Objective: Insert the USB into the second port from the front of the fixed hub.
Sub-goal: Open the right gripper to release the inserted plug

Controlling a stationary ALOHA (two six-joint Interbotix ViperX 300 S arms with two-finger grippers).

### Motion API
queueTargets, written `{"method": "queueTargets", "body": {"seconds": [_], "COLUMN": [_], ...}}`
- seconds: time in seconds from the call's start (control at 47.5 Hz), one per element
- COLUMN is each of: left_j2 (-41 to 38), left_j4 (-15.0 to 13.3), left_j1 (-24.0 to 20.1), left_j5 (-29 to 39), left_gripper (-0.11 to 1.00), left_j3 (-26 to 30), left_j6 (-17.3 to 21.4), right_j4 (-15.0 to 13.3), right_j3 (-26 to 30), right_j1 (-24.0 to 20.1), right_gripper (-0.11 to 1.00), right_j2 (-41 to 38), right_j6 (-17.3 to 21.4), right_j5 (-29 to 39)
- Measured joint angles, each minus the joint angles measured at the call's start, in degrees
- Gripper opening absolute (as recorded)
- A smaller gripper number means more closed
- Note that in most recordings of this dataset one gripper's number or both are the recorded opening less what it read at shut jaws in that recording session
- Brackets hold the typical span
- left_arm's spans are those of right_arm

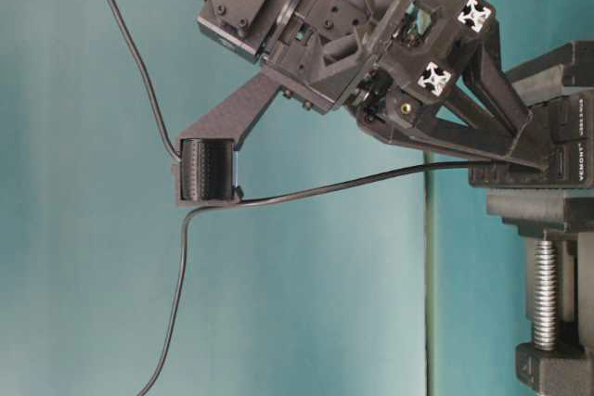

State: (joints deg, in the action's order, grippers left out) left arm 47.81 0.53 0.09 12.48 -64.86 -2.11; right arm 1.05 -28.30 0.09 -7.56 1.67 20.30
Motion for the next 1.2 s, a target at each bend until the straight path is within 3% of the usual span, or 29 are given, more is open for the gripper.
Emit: {"method": "queueTargets", "body": {"seconds": [0.715,0.905,1.199], "left_j2": [0.09,0.18,0.09], "left_j4": [0.0,0.0,-0.09], "left_j1": [0.0,0.0,0.0], "left_j5": [-0.09,-0.09,-0.09], "left_gripper": [0.0,0.0,0.0], "left_j3": [-0.09,-0.09,-0.09], "left_j6": [0.0,0.0,0.0], "right_j4": [0.0,0.0,0.0], "right_j3": [-1.23,-4.39,-10.46], "right_j1": [0.26,0.26,0.26], "right_gripper": [0.74,0.74,0.74], "right_j2": [5.36,8.79,15.56], "right_j6": [0.0,0.0,0.0], "right_j5": [0.09,-0.7,-7.91]}}
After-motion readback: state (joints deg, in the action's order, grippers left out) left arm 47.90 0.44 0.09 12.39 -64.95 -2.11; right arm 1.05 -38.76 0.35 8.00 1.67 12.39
